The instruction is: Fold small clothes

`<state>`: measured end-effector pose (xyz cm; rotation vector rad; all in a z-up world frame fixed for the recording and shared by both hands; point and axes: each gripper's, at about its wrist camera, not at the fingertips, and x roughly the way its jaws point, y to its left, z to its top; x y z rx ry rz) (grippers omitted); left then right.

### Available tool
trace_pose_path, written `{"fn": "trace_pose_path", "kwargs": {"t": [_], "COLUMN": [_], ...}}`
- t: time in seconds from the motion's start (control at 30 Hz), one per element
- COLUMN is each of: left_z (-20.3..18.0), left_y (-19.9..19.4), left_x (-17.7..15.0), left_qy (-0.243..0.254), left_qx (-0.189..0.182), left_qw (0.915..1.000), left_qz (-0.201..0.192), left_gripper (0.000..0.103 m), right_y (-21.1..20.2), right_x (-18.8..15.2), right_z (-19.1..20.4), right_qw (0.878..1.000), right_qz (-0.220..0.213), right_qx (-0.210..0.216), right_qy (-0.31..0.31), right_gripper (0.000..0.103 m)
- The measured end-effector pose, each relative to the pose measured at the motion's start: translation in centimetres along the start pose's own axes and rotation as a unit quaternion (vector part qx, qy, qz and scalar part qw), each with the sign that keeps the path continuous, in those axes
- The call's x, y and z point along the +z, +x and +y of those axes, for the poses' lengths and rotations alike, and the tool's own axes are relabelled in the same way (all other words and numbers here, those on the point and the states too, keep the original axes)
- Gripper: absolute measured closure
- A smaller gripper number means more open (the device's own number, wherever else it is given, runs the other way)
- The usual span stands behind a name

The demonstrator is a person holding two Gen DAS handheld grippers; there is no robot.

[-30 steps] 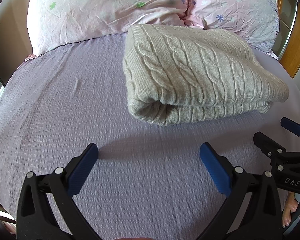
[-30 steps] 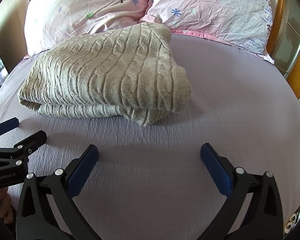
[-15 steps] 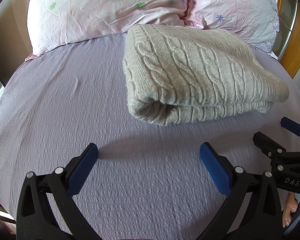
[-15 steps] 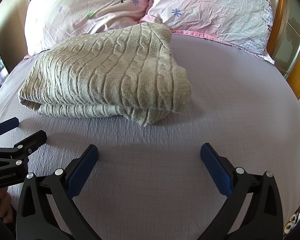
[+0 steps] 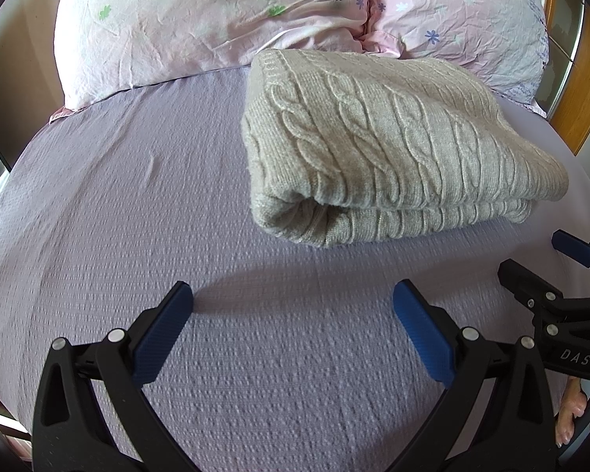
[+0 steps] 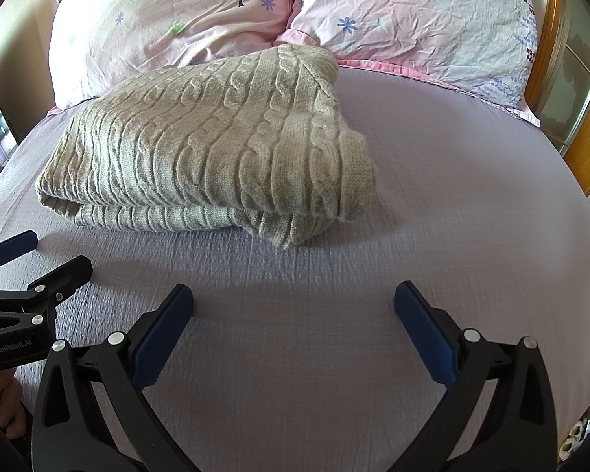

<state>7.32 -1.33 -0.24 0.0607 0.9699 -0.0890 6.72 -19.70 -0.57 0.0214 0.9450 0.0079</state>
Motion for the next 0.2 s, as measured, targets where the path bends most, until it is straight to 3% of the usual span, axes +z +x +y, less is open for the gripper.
{"fn": "trace_pose_path", "kwargs": {"t": [0.2], "left_z": [-0.13], "left_y": [0.0], "left_x": [-0.15], "left_qy": [-0.001], "left_qx": [0.0], "left_qw": [1.0], "left_qz": [-0.003], "left_gripper": [0.002], "right_y": [0.01], "right_x": [-0.01], "right_z": [0.02], "right_qw": [1.0], "right_qz": [0.0], "right_qx": [0.0], "right_qy": [0.0], "right_gripper": [0.001]}}
